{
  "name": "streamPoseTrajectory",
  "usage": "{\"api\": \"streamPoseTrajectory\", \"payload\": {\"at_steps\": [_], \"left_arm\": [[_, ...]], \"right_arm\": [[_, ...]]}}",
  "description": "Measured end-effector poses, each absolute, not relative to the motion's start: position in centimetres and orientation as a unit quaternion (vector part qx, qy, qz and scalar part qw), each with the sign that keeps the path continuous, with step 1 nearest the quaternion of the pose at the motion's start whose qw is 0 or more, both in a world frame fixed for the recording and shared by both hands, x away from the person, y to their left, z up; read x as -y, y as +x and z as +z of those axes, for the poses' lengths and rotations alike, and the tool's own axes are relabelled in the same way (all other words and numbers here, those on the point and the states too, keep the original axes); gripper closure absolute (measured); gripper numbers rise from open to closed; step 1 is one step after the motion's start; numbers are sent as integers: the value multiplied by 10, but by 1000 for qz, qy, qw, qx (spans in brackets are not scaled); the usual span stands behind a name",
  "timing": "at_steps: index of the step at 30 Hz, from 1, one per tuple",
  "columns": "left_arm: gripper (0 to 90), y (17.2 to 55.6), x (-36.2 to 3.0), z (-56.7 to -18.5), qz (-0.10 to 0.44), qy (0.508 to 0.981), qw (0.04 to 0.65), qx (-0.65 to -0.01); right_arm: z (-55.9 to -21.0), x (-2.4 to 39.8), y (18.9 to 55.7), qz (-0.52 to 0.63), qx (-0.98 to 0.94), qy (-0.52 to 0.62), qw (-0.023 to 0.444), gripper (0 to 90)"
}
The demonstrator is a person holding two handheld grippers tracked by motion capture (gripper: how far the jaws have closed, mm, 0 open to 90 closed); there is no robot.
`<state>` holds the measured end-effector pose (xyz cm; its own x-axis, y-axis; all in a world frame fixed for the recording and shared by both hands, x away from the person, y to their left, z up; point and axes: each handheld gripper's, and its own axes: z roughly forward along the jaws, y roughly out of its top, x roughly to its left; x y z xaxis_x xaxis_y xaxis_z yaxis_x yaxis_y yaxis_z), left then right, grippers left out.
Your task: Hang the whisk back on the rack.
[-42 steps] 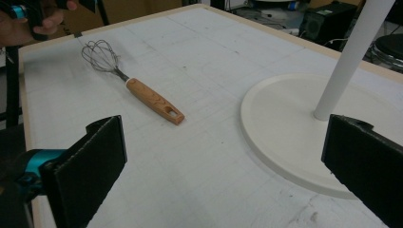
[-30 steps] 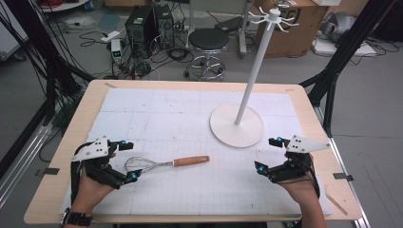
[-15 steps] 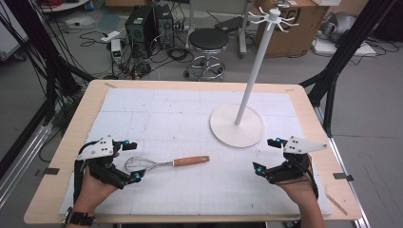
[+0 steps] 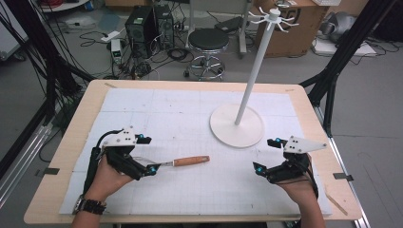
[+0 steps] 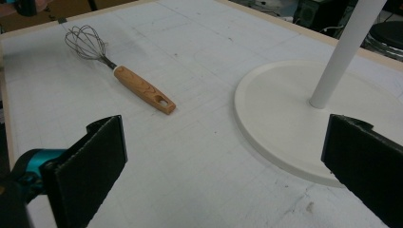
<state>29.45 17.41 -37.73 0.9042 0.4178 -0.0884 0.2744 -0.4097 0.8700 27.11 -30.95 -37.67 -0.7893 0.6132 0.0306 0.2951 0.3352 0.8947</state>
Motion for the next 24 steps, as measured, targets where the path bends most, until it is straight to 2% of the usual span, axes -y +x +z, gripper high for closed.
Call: {"api": "streamPoseTrajectory", "payload": {"at_steps": [9, 15, 24], "left_arm": [[20, 312, -140, -382, 52, 879, 430, -200], [20, 321, -119, -387, 41, 894, 404, -192], [20, 334, -86, -405, 43, 930, 314, -189]], "right_arm": [[-377, 312, 272, 501, -801, 288, 158, 1], [-377, 312, 272, 503, -800, 287, 159, 1], [-378, 312, 273, 503, -800, 286, 159, 1]]}}
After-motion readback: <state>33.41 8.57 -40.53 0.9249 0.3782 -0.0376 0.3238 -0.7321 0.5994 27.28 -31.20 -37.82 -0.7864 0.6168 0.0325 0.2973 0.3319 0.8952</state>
